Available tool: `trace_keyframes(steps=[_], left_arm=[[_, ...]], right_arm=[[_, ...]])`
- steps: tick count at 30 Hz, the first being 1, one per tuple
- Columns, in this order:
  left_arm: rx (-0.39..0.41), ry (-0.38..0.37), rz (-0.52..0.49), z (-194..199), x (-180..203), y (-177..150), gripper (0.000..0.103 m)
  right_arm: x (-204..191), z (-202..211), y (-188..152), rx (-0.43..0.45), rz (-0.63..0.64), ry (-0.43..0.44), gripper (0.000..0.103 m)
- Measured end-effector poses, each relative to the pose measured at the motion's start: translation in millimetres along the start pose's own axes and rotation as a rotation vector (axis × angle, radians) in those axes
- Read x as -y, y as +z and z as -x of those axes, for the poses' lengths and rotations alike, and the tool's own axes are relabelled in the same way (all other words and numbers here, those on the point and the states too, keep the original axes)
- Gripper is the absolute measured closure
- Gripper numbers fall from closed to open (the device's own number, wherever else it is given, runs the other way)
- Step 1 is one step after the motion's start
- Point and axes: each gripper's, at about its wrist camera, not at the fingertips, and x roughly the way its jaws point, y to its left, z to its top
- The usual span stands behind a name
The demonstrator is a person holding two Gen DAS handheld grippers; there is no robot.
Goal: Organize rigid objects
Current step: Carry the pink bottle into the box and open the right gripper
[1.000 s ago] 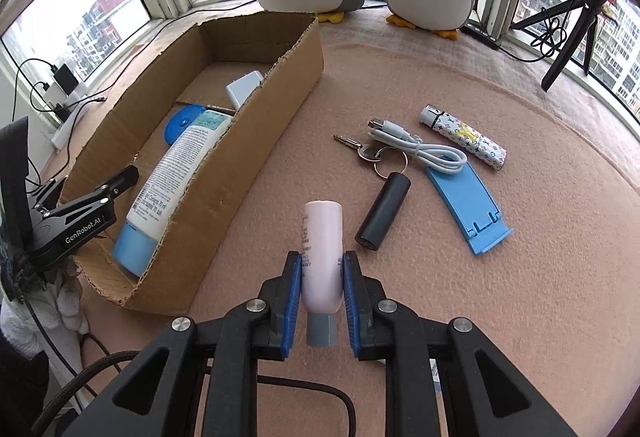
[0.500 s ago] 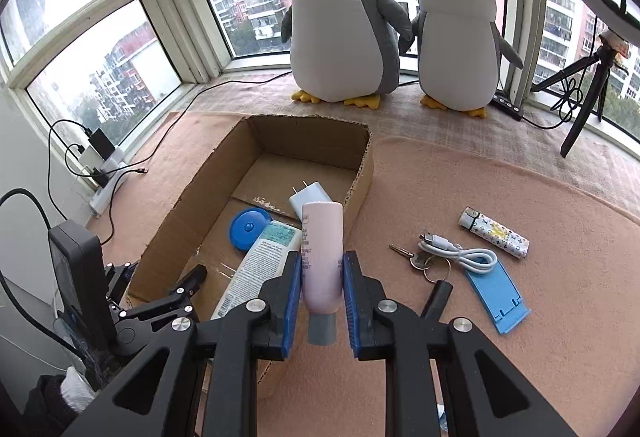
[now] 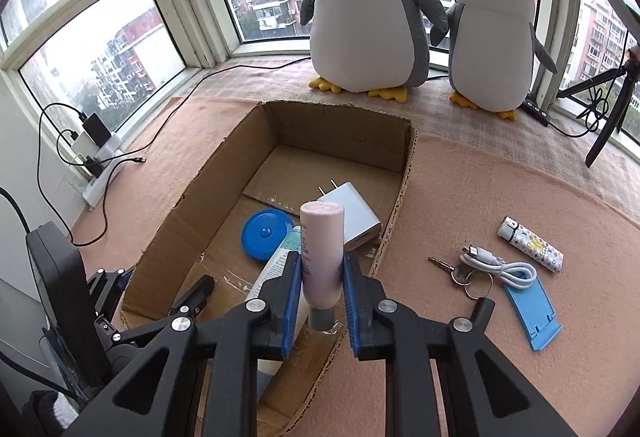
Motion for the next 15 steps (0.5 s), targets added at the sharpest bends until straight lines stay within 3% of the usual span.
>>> trace_keyframes(steps=[6, 10, 15], left_arm=[[0.0, -0.001, 0.0, 0.0, 0.2, 0.1, 0.032], [0.001, -0.001, 0.001, -0.1, 0.9, -0.3, 0.032], [0.0, -0.001, 0.001, -0.1, 0.7, -0.2, 0.032]], right_arm=[[-3.4, -1.8, -0.5, -0.003, 0.02, -0.005, 0.084], [-3.4, 1.7, 0.4, 0.011, 0.021, -0.015, 0.064], [0.2, 7.0, 1.8, 0.015, 0.013, -0.013, 0.061]])
